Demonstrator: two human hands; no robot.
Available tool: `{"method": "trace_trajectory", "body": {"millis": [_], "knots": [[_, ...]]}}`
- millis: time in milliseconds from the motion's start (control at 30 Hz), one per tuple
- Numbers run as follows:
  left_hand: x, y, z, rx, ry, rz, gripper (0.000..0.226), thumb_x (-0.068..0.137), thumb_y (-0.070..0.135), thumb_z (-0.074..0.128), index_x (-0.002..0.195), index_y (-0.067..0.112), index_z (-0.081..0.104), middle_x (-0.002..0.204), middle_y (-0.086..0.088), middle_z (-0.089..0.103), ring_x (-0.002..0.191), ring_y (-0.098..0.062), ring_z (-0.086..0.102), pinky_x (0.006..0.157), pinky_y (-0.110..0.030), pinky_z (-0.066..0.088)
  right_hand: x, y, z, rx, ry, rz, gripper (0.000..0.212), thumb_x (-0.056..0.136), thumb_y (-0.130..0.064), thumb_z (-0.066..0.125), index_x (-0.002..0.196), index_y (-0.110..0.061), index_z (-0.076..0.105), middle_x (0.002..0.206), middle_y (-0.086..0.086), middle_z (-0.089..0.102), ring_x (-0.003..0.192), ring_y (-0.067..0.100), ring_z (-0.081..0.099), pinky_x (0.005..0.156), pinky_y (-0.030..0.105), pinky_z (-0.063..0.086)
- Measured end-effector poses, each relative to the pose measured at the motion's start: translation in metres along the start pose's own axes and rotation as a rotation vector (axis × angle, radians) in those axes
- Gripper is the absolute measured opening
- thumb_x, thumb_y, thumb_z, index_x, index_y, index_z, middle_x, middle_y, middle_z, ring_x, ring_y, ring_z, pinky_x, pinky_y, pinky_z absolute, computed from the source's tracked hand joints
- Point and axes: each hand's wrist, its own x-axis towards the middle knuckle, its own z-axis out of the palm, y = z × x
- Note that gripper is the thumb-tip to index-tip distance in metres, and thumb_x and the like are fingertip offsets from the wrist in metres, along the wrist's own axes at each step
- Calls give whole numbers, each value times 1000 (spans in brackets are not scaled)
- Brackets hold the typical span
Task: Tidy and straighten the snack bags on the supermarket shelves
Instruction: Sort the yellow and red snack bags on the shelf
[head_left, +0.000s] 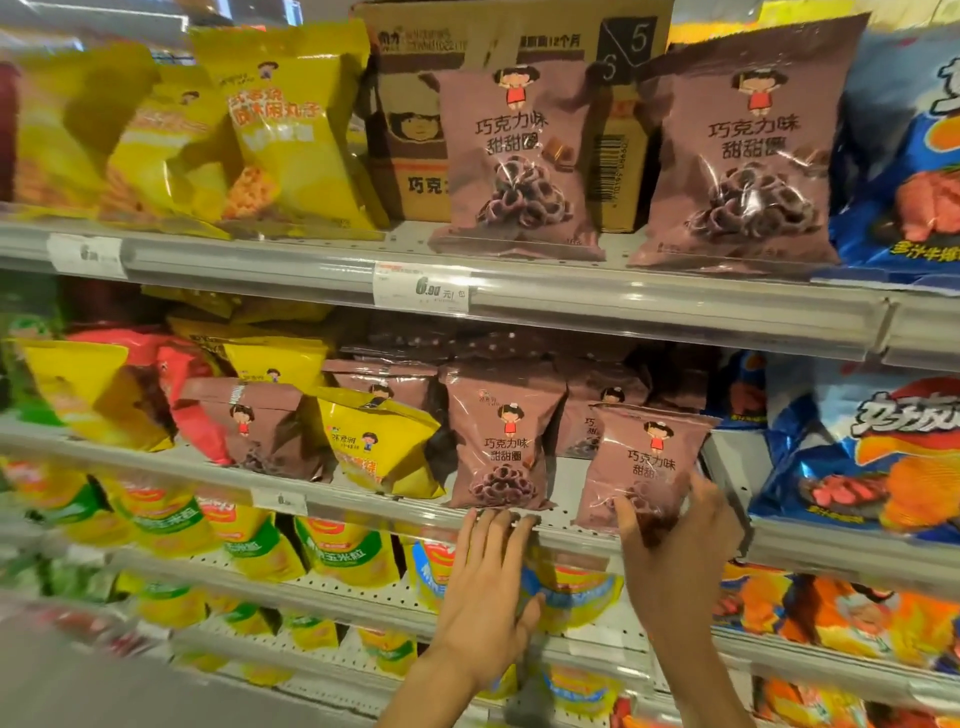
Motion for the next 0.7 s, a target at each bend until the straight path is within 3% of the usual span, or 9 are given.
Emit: {"method": "trace_trajectory", "body": {"millis": [133,200,267,367,467,533,600,700], "knots": [[-3,-8,-4,-228,12,29,66,95,46,46,153,25,26,153,5,28,148,-17,18,126,-36,-1,-20,-27,9,61,-19,-147,64,88,-40,53,127,10,53,127,30,53,119,49,49,101,58,40],[-5,-16,-10,-396,58,57,57,96,41,49,149,25,35,149,9,32,145,-12,23,124,-32,12,-30,-43,18,74,4,-187,58,90,-40,53,121,9,57,123,27,56,115,47,52,101,55,40],[-8,-30,-18,-532,146,73,45,97,33,53,141,25,47,142,12,40,138,-6,34,116,-26,29,-40,-58,30,108,31,-180,53,91,-39,55,120,6,58,119,23,58,111,43,53,98,44,40],[-22,-71,-38,-607,333,57,27,98,24,56,125,23,58,127,13,53,124,-8,50,103,-22,40,-58,-90,56,220,3,-129,46,92,-35,61,122,-1,60,110,12,59,103,32,55,88,31,40],[-37,-129,-61,-630,536,-65,16,96,23,56,112,20,61,111,12,57,107,-13,56,89,-25,44,-81,-126,91,292,-81,-43,35,93,-28,69,117,-4,61,105,12,62,101,33,59,91,43,48],[-41,-171,-76,-638,635,-178,14,95,25,56,108,23,58,107,14,55,104,-12,55,87,-24,43,-93,-148,114,360,-153,-2,45,89,-38,74,118,-8,58,107,12,62,101,31,60,90,38,48],[-44,-210,-87,-637,684,-295,20,94,26,57,113,24,52,108,12,50,105,-10,51,89,-20,38,-100,-166,135,405,-232,64,69,81,-46,80,133,-11,53,126,9,61,114,25,57,97,34,46],[-44,-257,-94,-678,658,-444,40,93,22,67,125,15,46,117,3,46,108,-17,47,93,-13,31,-100,-186,158,431,-275,170,102,66,-50,87,150,-21,37,140,-8,52,123,5,48,99,28,40]]}}
